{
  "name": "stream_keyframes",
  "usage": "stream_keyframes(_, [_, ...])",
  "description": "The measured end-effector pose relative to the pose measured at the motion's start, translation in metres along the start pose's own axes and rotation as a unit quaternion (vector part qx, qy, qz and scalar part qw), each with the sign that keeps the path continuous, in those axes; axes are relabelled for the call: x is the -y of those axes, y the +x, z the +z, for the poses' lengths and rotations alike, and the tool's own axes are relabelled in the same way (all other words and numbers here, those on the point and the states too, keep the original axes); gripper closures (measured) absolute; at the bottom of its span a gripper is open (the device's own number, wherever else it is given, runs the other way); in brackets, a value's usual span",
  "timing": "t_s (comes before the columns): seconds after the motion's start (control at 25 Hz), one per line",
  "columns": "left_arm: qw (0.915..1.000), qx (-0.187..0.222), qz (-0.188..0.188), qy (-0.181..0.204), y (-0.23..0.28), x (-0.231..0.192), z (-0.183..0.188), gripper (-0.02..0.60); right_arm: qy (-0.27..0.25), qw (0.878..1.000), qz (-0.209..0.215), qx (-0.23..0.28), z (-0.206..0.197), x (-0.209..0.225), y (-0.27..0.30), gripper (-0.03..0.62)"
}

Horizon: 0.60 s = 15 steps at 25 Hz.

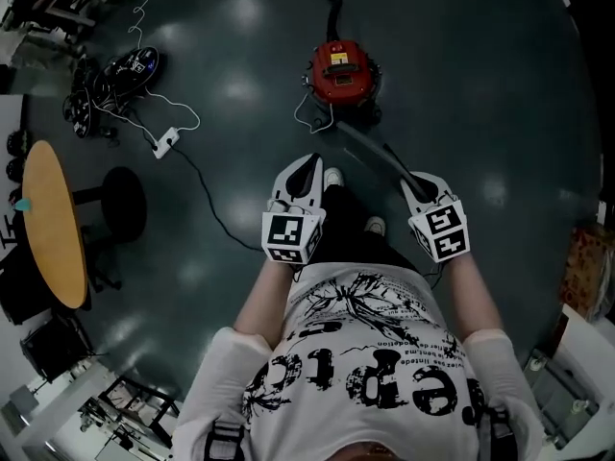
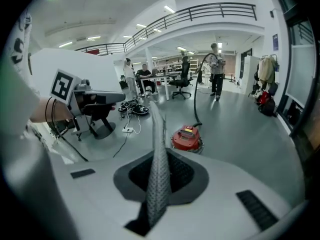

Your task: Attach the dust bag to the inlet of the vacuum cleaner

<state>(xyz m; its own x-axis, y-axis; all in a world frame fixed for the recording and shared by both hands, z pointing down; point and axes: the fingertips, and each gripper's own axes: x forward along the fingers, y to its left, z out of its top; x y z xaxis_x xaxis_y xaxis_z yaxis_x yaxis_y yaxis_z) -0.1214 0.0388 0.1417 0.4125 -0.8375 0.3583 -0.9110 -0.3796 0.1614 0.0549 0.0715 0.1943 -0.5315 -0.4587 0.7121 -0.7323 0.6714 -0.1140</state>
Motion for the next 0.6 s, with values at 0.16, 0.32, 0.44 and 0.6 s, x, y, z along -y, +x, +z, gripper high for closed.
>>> stream_keyframes(0.16, [0.9994,-0.018,-0.026,0.01,0.052,-0.036,0.014,0.58,-0.014,1.0,0.02,-0.008,0.022,0.02,0.044,0.572])
stream_keyframes(0.32, [0.9982,-0.041,-0.033,0.029,0.107,-0.072,0.013,0.58,-0.023,0.999,0.033,-0.012,0.035,0.047,0.09,0.572])
stream_keyframes(0.44, [0.9983,-0.039,-0.027,0.035,0.133,-0.09,0.004,0.58,-0.036,0.998,0.054,-0.014,0.031,0.049,0.117,0.572])
stream_keyframes(0.6, [0.9963,-0.01,-0.029,0.08,0.158,-0.099,-0.022,0.58,-0.1,0.992,0.073,-0.021,0.003,0.055,0.156,0.572])
